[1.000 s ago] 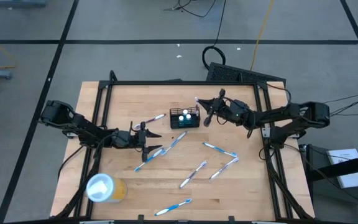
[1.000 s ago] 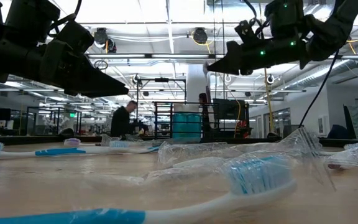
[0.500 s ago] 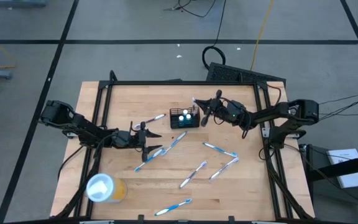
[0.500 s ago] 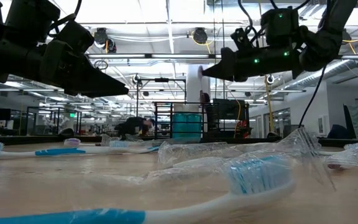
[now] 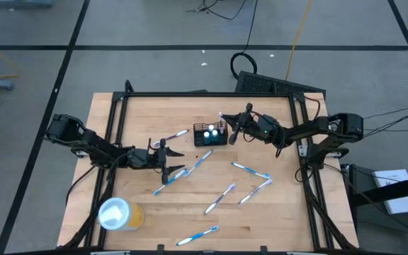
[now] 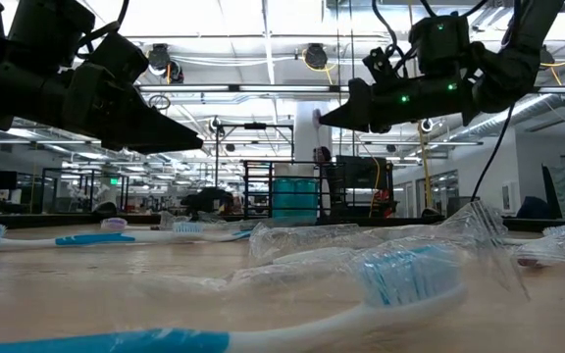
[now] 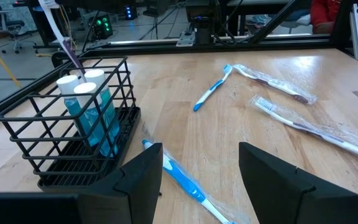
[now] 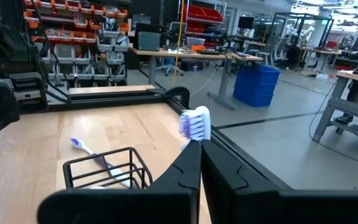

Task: Pick & Place toothbrushing station
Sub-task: Put the purple toothbrush into the black organizer

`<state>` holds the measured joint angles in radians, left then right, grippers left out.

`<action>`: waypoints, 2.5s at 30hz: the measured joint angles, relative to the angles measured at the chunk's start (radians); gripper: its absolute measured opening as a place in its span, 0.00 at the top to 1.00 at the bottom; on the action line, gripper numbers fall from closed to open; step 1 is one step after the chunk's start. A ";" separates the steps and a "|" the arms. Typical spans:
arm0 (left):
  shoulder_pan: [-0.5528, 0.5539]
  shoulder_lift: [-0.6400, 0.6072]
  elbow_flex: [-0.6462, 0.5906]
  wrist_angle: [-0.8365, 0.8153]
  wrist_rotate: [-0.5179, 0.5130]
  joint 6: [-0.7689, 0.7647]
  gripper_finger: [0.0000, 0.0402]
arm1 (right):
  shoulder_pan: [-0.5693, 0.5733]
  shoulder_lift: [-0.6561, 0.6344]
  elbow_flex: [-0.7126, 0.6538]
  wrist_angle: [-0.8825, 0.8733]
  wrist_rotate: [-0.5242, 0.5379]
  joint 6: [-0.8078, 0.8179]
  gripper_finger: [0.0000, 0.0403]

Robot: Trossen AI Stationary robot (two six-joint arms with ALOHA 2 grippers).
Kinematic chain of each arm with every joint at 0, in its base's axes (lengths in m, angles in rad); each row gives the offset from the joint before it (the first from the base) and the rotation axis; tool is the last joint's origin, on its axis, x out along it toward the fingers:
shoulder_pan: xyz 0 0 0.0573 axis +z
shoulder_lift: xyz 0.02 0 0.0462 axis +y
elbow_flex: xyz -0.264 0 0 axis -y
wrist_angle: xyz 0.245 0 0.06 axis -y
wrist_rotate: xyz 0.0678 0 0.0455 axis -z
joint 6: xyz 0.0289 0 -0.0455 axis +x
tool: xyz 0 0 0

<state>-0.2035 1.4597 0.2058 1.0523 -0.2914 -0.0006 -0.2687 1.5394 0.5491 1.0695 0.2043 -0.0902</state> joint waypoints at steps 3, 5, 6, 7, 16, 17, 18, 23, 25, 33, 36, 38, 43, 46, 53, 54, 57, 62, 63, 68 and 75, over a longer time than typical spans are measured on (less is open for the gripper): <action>0.000 0.000 0.000 0.000 0.000 0.000 0.46 | 0.000 0.000 0.000 -0.014 0.001 0.003 1.00; 0.000 0.000 0.000 0.000 0.000 0.000 0.46 | 0.000 0.000 0.000 -0.018 0.000 0.004 1.00; 0.000 0.000 0.000 0.000 0.000 0.000 0.46 | 0.000 0.000 0.000 -0.019 0.000 0.004 1.00; 0.000 0.000 0.000 0.000 0.000 0.000 0.46 | 0.000 0.000 0.000 -0.020 0.000 0.004 1.00; 0.000 0.000 0.000 0.000 0.000 0.000 0.46 | 0.000 -0.001 0.002 -0.040 0.000 0.015 1.00; 0.000 0.000 0.000 -0.001 0.000 0.000 0.46 | -0.001 -0.001 0.002 -0.046 0.000 0.022 1.00; 0.000 0.000 0.000 0.000 0.000 0.000 0.46 | -0.003 -0.001 0.002 -0.052 0.000 0.026 1.00; 0.000 0.000 0.000 -0.001 0.000 0.000 0.46 | -0.003 -0.001 0.001 -0.068 0.000 0.026 1.00; 0.000 0.000 0.000 -0.001 0.001 -0.001 0.46 | -0.005 0.000 0.001 -0.065 -0.001 0.026 1.00; 0.000 0.000 0.000 -0.001 0.001 -0.001 0.46 | -0.011 0.000 0.001 -0.052 0.001 0.034 0.96; 0.000 0.000 0.000 -0.001 0.001 -0.001 0.46 | -0.022 0.000 0.001 -0.052 0.001 0.062 0.89; 0.000 0.000 0.000 -0.001 0.001 -0.002 0.46 | -0.027 -0.001 0.001 -0.061 0.001 0.081 0.82; 0.000 0.000 0.000 -0.004 0.001 -0.003 0.46 | 0.018 -0.121 0.000 -0.270 -0.039 0.082 0.67; 0.000 0.000 0.000 -0.009 0.001 -0.003 0.46 | 0.077 -0.249 0.001 -0.501 -0.040 0.084 0.63; 0.000 0.000 0.000 -0.010 0.001 -0.005 0.46 | 0.259 -0.441 0.129 -1.187 -0.023 0.238 0.64; 0.000 0.000 0.000 -0.010 0.001 -0.005 0.46 | 0.292 -0.441 0.160 -1.286 -0.023 0.259 0.65; 0.000 0.000 0.000 -0.004 0.001 -0.006 0.46 | 0.393 -0.431 0.248 -1.548 -0.017 0.319 0.67; 0.000 0.000 -0.001 -0.004 0.001 -0.010 0.46 | 0.525 -0.372 0.350 -1.856 -0.019 0.459 0.68; 0.000 0.000 -0.001 -0.006 0.001 -0.010 0.46 | 0.545 -0.360 0.360 -1.889 -0.042 0.491 0.68; 0.000 0.000 -0.001 -0.004 0.001 -0.010 0.46 | 0.643 -0.284 0.363 -1.976 -0.102 0.627 0.68; -0.002 0.000 -0.001 -0.002 0.003 -0.025 0.46 | 0.755 -0.164 0.363 -1.848 -0.109 0.650 0.68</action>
<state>-0.2050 1.4593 0.2050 1.0500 -0.2886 -0.0254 0.4861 1.3753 0.9119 -0.7787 0.0951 0.5600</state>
